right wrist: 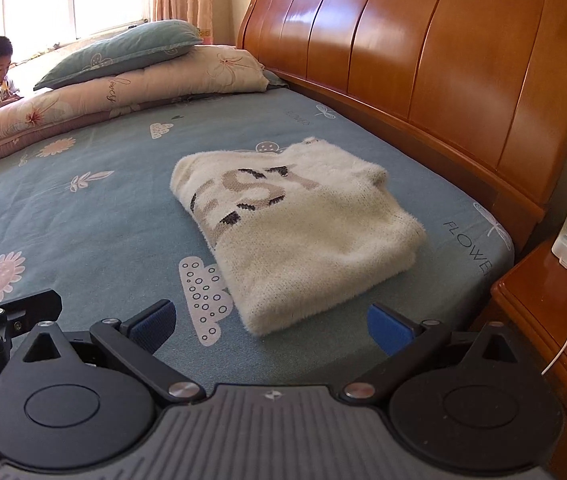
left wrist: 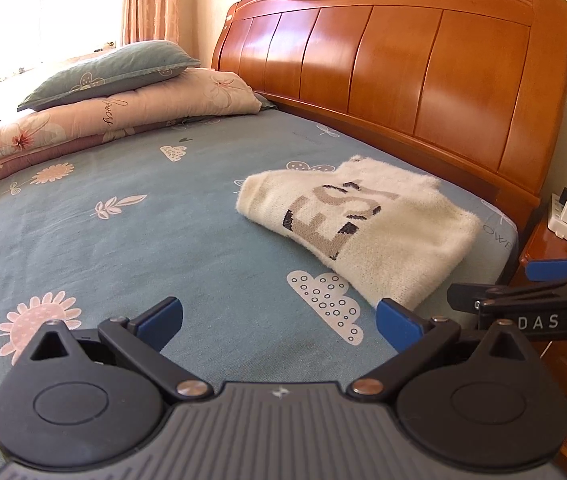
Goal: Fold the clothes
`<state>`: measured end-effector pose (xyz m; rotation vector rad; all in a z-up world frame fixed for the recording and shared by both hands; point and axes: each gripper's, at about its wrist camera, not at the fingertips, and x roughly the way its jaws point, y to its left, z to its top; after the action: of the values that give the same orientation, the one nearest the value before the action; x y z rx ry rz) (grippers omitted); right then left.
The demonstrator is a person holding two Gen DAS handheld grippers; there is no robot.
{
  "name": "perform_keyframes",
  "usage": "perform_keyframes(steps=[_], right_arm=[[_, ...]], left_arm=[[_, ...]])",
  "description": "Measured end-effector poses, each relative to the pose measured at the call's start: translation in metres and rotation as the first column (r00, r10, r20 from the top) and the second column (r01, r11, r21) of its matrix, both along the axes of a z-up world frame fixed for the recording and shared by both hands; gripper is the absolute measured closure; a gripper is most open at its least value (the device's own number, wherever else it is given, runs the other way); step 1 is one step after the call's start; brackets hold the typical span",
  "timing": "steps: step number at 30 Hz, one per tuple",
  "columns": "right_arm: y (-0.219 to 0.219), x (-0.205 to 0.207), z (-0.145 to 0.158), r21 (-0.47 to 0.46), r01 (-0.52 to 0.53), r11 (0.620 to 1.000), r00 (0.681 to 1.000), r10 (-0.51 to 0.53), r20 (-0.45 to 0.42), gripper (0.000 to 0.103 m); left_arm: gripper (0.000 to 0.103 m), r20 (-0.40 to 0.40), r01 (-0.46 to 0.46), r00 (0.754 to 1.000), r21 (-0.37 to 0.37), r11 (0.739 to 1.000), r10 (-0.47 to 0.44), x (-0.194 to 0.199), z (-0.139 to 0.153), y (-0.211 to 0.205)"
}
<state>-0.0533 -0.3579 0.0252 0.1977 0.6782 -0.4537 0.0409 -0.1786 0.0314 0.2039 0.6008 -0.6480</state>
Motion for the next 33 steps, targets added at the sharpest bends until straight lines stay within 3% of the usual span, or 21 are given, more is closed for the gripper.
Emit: perform_keyframes(steps=[14,33], right_arm=[[0.019,-0.027,0.003,-0.024,-0.023,0.999,0.999,0.024,0.034,0.0],[0.034,-0.044,-0.002,-0.029,-0.056,0.998,0.998,0.057,0.042,0.0]], left_arm=[[0.001,-0.015,-0.01,1.0,0.02,1.0,0.011,-0.028,-0.001,0.008],[0.001,-0.055,-0.133,0.989,0.085,0.987,0.138,-0.042,-0.012,0.028]])
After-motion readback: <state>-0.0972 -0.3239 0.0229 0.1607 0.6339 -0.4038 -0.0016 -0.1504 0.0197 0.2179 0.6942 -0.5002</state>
